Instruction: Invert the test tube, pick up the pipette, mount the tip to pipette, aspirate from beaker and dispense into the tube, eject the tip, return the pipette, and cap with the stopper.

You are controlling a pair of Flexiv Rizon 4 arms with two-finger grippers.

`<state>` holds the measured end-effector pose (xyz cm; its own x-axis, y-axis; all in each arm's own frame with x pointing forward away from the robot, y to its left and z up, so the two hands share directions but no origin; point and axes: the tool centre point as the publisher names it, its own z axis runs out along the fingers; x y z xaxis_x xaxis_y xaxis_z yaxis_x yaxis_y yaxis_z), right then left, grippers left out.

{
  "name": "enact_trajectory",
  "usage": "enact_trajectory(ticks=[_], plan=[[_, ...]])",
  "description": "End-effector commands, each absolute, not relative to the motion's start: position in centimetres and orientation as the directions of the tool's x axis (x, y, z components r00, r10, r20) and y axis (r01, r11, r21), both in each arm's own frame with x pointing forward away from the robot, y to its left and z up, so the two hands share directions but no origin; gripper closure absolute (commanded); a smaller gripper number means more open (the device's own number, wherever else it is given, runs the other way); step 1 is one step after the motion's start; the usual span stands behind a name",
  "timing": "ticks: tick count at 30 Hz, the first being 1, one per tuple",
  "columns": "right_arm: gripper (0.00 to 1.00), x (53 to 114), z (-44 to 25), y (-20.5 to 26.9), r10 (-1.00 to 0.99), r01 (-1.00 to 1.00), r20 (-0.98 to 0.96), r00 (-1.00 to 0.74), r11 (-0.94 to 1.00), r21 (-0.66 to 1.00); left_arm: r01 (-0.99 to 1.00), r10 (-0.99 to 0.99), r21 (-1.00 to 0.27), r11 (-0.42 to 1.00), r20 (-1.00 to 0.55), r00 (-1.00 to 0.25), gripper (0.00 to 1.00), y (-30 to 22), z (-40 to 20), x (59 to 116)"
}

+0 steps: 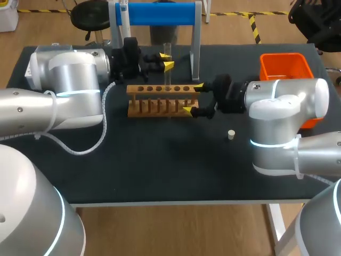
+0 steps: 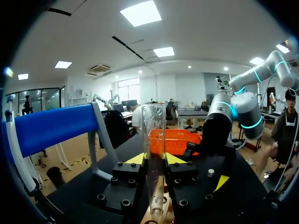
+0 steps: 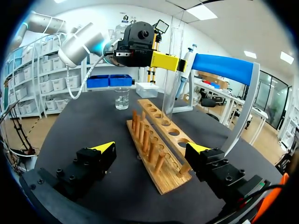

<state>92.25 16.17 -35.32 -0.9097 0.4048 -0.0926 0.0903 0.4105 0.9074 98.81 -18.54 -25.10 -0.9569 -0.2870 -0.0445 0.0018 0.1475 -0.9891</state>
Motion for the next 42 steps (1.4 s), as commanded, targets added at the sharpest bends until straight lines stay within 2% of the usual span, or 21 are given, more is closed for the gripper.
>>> enact_trajectory(ticks=[1, 42], plan=[[0.00, 92.2, -35.4, 16.2, 0.408, 0.089, -0.094, -0.908, 0.408, 0.908, 0.003, -0.283, -0.990, 0.142, -0.043, -0.958, 1.00, -18.6, -25.4, 99.1], [0.00, 92.2, -35.4, 16.2, 0.408, 0.089, -0.094, -0.908, 0.408, 0.908, -0.021, -0.294, -0.993, 0.115, -0.014, -0.956, 1.00, -18.4, -27.4, 99.6]])
